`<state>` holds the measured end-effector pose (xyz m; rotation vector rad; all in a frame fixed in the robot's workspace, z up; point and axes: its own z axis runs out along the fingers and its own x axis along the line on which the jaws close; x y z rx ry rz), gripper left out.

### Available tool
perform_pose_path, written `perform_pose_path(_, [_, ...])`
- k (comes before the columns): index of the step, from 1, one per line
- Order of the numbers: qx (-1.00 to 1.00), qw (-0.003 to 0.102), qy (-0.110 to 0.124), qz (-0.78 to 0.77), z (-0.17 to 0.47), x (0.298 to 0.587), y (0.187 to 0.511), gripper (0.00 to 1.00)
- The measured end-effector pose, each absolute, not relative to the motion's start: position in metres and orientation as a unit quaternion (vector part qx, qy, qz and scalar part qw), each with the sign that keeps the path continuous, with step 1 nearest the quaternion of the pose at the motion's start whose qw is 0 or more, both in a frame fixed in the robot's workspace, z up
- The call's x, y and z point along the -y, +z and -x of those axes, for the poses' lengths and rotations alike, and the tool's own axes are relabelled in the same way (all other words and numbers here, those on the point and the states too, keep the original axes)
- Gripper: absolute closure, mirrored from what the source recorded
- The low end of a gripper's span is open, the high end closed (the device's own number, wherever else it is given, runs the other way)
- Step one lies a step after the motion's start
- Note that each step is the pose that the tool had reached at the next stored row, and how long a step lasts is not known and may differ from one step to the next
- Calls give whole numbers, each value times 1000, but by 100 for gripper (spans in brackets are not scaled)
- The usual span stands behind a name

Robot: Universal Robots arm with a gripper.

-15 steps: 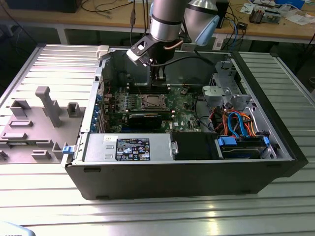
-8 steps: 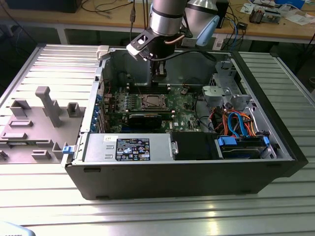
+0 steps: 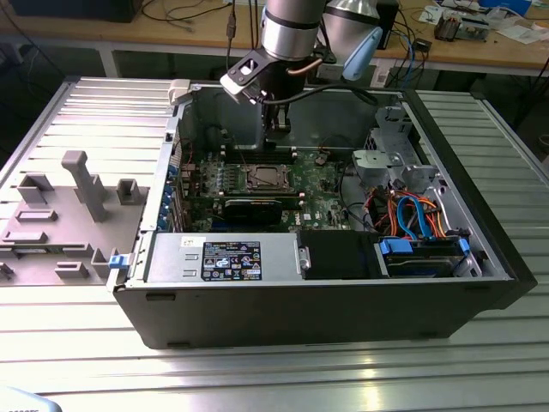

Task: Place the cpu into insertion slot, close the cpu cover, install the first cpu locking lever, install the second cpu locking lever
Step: 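Install the second cpu locking lever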

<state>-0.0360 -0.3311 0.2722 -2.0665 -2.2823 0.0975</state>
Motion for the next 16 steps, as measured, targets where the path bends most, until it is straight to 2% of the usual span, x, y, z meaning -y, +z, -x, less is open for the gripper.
perform_pose_path(16, [761,30,33,647,36,331,272,89])
